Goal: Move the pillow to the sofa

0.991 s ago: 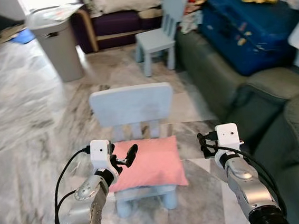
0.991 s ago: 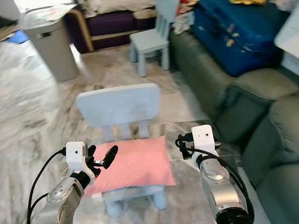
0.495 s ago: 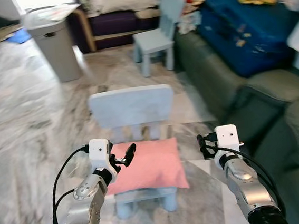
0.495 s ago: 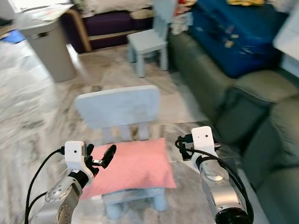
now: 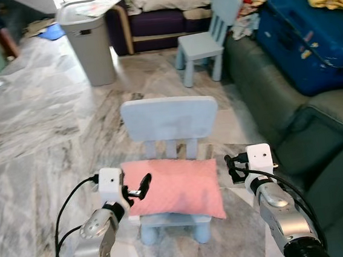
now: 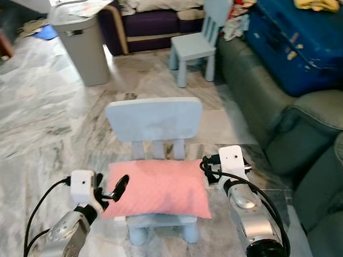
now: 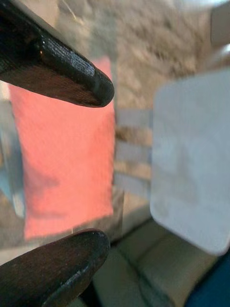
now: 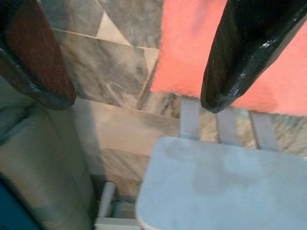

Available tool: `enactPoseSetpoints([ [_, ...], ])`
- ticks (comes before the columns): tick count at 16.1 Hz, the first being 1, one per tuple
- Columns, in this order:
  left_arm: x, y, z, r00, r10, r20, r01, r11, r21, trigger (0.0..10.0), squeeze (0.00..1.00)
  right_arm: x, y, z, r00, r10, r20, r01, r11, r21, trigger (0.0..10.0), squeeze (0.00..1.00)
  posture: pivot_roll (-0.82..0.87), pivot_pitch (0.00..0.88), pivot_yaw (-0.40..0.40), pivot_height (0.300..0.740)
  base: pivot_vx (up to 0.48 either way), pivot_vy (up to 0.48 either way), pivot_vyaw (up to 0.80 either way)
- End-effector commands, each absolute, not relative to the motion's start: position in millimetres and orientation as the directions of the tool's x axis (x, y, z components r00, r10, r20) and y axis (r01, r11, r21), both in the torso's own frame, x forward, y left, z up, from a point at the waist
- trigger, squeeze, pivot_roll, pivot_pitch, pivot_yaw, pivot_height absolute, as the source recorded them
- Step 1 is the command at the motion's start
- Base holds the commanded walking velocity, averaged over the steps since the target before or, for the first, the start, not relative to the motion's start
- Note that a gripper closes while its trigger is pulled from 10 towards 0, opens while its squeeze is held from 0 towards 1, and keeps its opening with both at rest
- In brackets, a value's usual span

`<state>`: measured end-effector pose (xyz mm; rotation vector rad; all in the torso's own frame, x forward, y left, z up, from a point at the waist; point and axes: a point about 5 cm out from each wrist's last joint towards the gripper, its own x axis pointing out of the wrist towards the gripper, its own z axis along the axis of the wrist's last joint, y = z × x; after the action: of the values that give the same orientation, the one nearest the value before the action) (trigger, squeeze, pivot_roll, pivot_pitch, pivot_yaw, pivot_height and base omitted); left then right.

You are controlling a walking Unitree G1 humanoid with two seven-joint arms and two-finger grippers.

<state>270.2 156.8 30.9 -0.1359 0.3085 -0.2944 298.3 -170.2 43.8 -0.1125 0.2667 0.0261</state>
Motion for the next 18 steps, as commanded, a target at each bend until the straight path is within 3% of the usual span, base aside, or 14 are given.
enactPoseSetpoints([
  [1, 265.5, 162.0, 25.0, 0.909, -0.286, -0.304, 0.25, 0.956, -0.151, 10.0, 0.0, 295.5, -170.5, 41.7, 0.963, 0.016, -0.268, -0.043, 0.994, -0.097, 10.0, 0.0, 0.01, 0.099, 0.032, 0.74, 0.0, 0.0, 0.0],
  [18, 228.3, 172.9, 13.3, 0.9, -0.247, -0.358, 0.206, 0.967, -0.151, 10.0, 0.0, 259.3, -164.6, 25.2, 0.941, 0.069, -0.332, -0.096, 0.993, -0.067, 10.0, 0.0, 0.02, 0.22, 0.017, 0.74, 0.0, 0.0, 0.0],
])
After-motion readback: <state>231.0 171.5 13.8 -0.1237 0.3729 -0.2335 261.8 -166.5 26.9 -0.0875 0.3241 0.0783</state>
